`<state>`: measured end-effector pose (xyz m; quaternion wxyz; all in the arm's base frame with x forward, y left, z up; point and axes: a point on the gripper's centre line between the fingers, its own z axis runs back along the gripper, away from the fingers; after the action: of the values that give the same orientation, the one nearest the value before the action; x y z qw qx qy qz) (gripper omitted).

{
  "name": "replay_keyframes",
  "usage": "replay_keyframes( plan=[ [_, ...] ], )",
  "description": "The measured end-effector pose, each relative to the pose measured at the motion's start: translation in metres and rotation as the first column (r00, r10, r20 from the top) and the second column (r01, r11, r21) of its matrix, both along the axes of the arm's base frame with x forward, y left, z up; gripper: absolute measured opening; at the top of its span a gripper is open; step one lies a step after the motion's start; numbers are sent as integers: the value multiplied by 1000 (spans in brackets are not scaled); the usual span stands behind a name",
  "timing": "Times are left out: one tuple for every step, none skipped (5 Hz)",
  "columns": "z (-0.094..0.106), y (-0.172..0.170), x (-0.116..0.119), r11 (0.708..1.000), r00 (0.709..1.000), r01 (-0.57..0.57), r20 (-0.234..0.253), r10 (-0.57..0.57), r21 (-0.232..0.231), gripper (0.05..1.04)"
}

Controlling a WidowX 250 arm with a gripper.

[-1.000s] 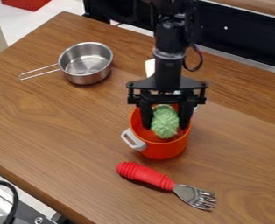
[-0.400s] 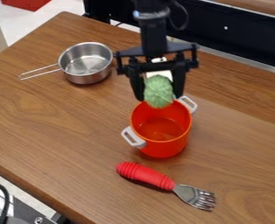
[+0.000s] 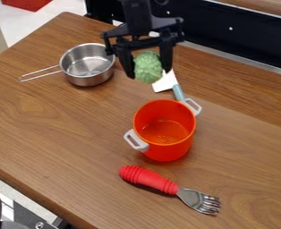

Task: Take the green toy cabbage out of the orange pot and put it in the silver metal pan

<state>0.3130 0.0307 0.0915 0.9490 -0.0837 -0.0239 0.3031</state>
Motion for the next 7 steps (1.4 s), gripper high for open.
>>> replay_keyframes(
  plan=[
    [1, 26, 17, 996, 996, -88, 26, 87, 11, 744],
    [-6, 54, 27, 986, 986, -166, -11, 166, 14, 744],
    [-12, 77, 25, 981, 981, -190, -31, 191, 41, 744],
    [-19, 91, 22, 974, 975, -214, -48, 218, 68, 744],
    [-27, 105, 28, 965, 966, -247, -51, 252, 83, 744],
    [-32, 110, 28, 955, 956, -283, -59, 288, 87, 744],
    [-41, 115, 30, 941, 942, -321, -60, 329, 106, 744]
  ],
)
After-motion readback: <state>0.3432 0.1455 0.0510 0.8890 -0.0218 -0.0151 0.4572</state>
